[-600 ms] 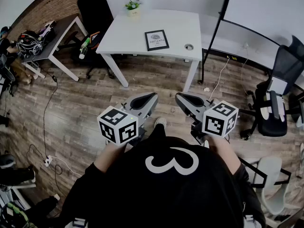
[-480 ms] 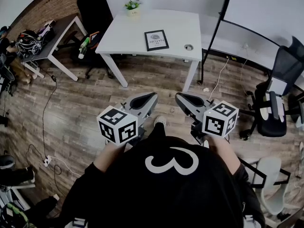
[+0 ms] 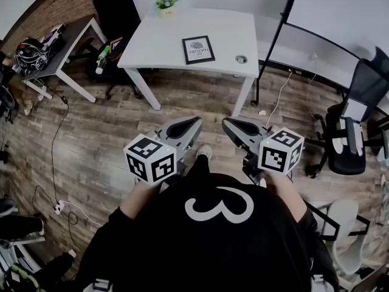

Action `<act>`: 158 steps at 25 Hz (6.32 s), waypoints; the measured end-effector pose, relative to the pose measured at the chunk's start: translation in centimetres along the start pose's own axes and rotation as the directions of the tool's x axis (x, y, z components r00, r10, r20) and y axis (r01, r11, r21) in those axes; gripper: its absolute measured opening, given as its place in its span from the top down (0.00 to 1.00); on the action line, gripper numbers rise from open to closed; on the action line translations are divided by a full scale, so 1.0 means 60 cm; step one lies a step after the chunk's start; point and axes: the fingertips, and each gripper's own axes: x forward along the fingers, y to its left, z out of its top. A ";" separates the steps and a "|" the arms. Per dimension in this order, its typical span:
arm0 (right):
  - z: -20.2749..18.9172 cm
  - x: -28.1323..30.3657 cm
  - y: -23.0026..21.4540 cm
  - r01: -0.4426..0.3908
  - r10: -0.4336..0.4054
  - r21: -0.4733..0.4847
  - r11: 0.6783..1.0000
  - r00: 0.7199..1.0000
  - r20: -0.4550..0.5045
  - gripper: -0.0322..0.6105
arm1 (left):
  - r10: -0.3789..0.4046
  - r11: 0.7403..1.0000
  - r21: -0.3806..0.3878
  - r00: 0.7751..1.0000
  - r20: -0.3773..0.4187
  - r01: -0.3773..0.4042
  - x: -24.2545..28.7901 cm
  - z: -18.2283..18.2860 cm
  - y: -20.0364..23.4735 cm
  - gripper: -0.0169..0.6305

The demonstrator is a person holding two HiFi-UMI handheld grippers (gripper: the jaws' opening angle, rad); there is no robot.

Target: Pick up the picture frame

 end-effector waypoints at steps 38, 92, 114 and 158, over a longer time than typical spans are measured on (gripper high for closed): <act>0.193 0.352 -0.357 0.105 -0.097 0.101 0.989 0.992 -0.086 0.91 | -0.074 0.991 -0.118 0.993 -0.089 0.063 0.265 0.153 0.460 0.95; 0.208 0.514 -0.693 0.078 -0.015 0.194 0.978 0.951 -0.309 0.75 | 0.060 0.946 -0.297 0.968 -0.244 -0.133 0.457 0.114 0.722 0.94; 0.119 0.527 -0.796 0.190 -0.067 0.241 0.952 0.894 -0.443 0.72 | 0.088 0.889 -0.379 0.908 -0.409 -0.257 0.490 0.015 0.790 0.77; 0.044 0.546 -0.827 0.312 -0.228 0.046 0.949 0.779 -0.584 0.75 | 0.198 0.873 -0.271 0.804 -0.561 -0.404 0.509 -0.055 0.835 0.80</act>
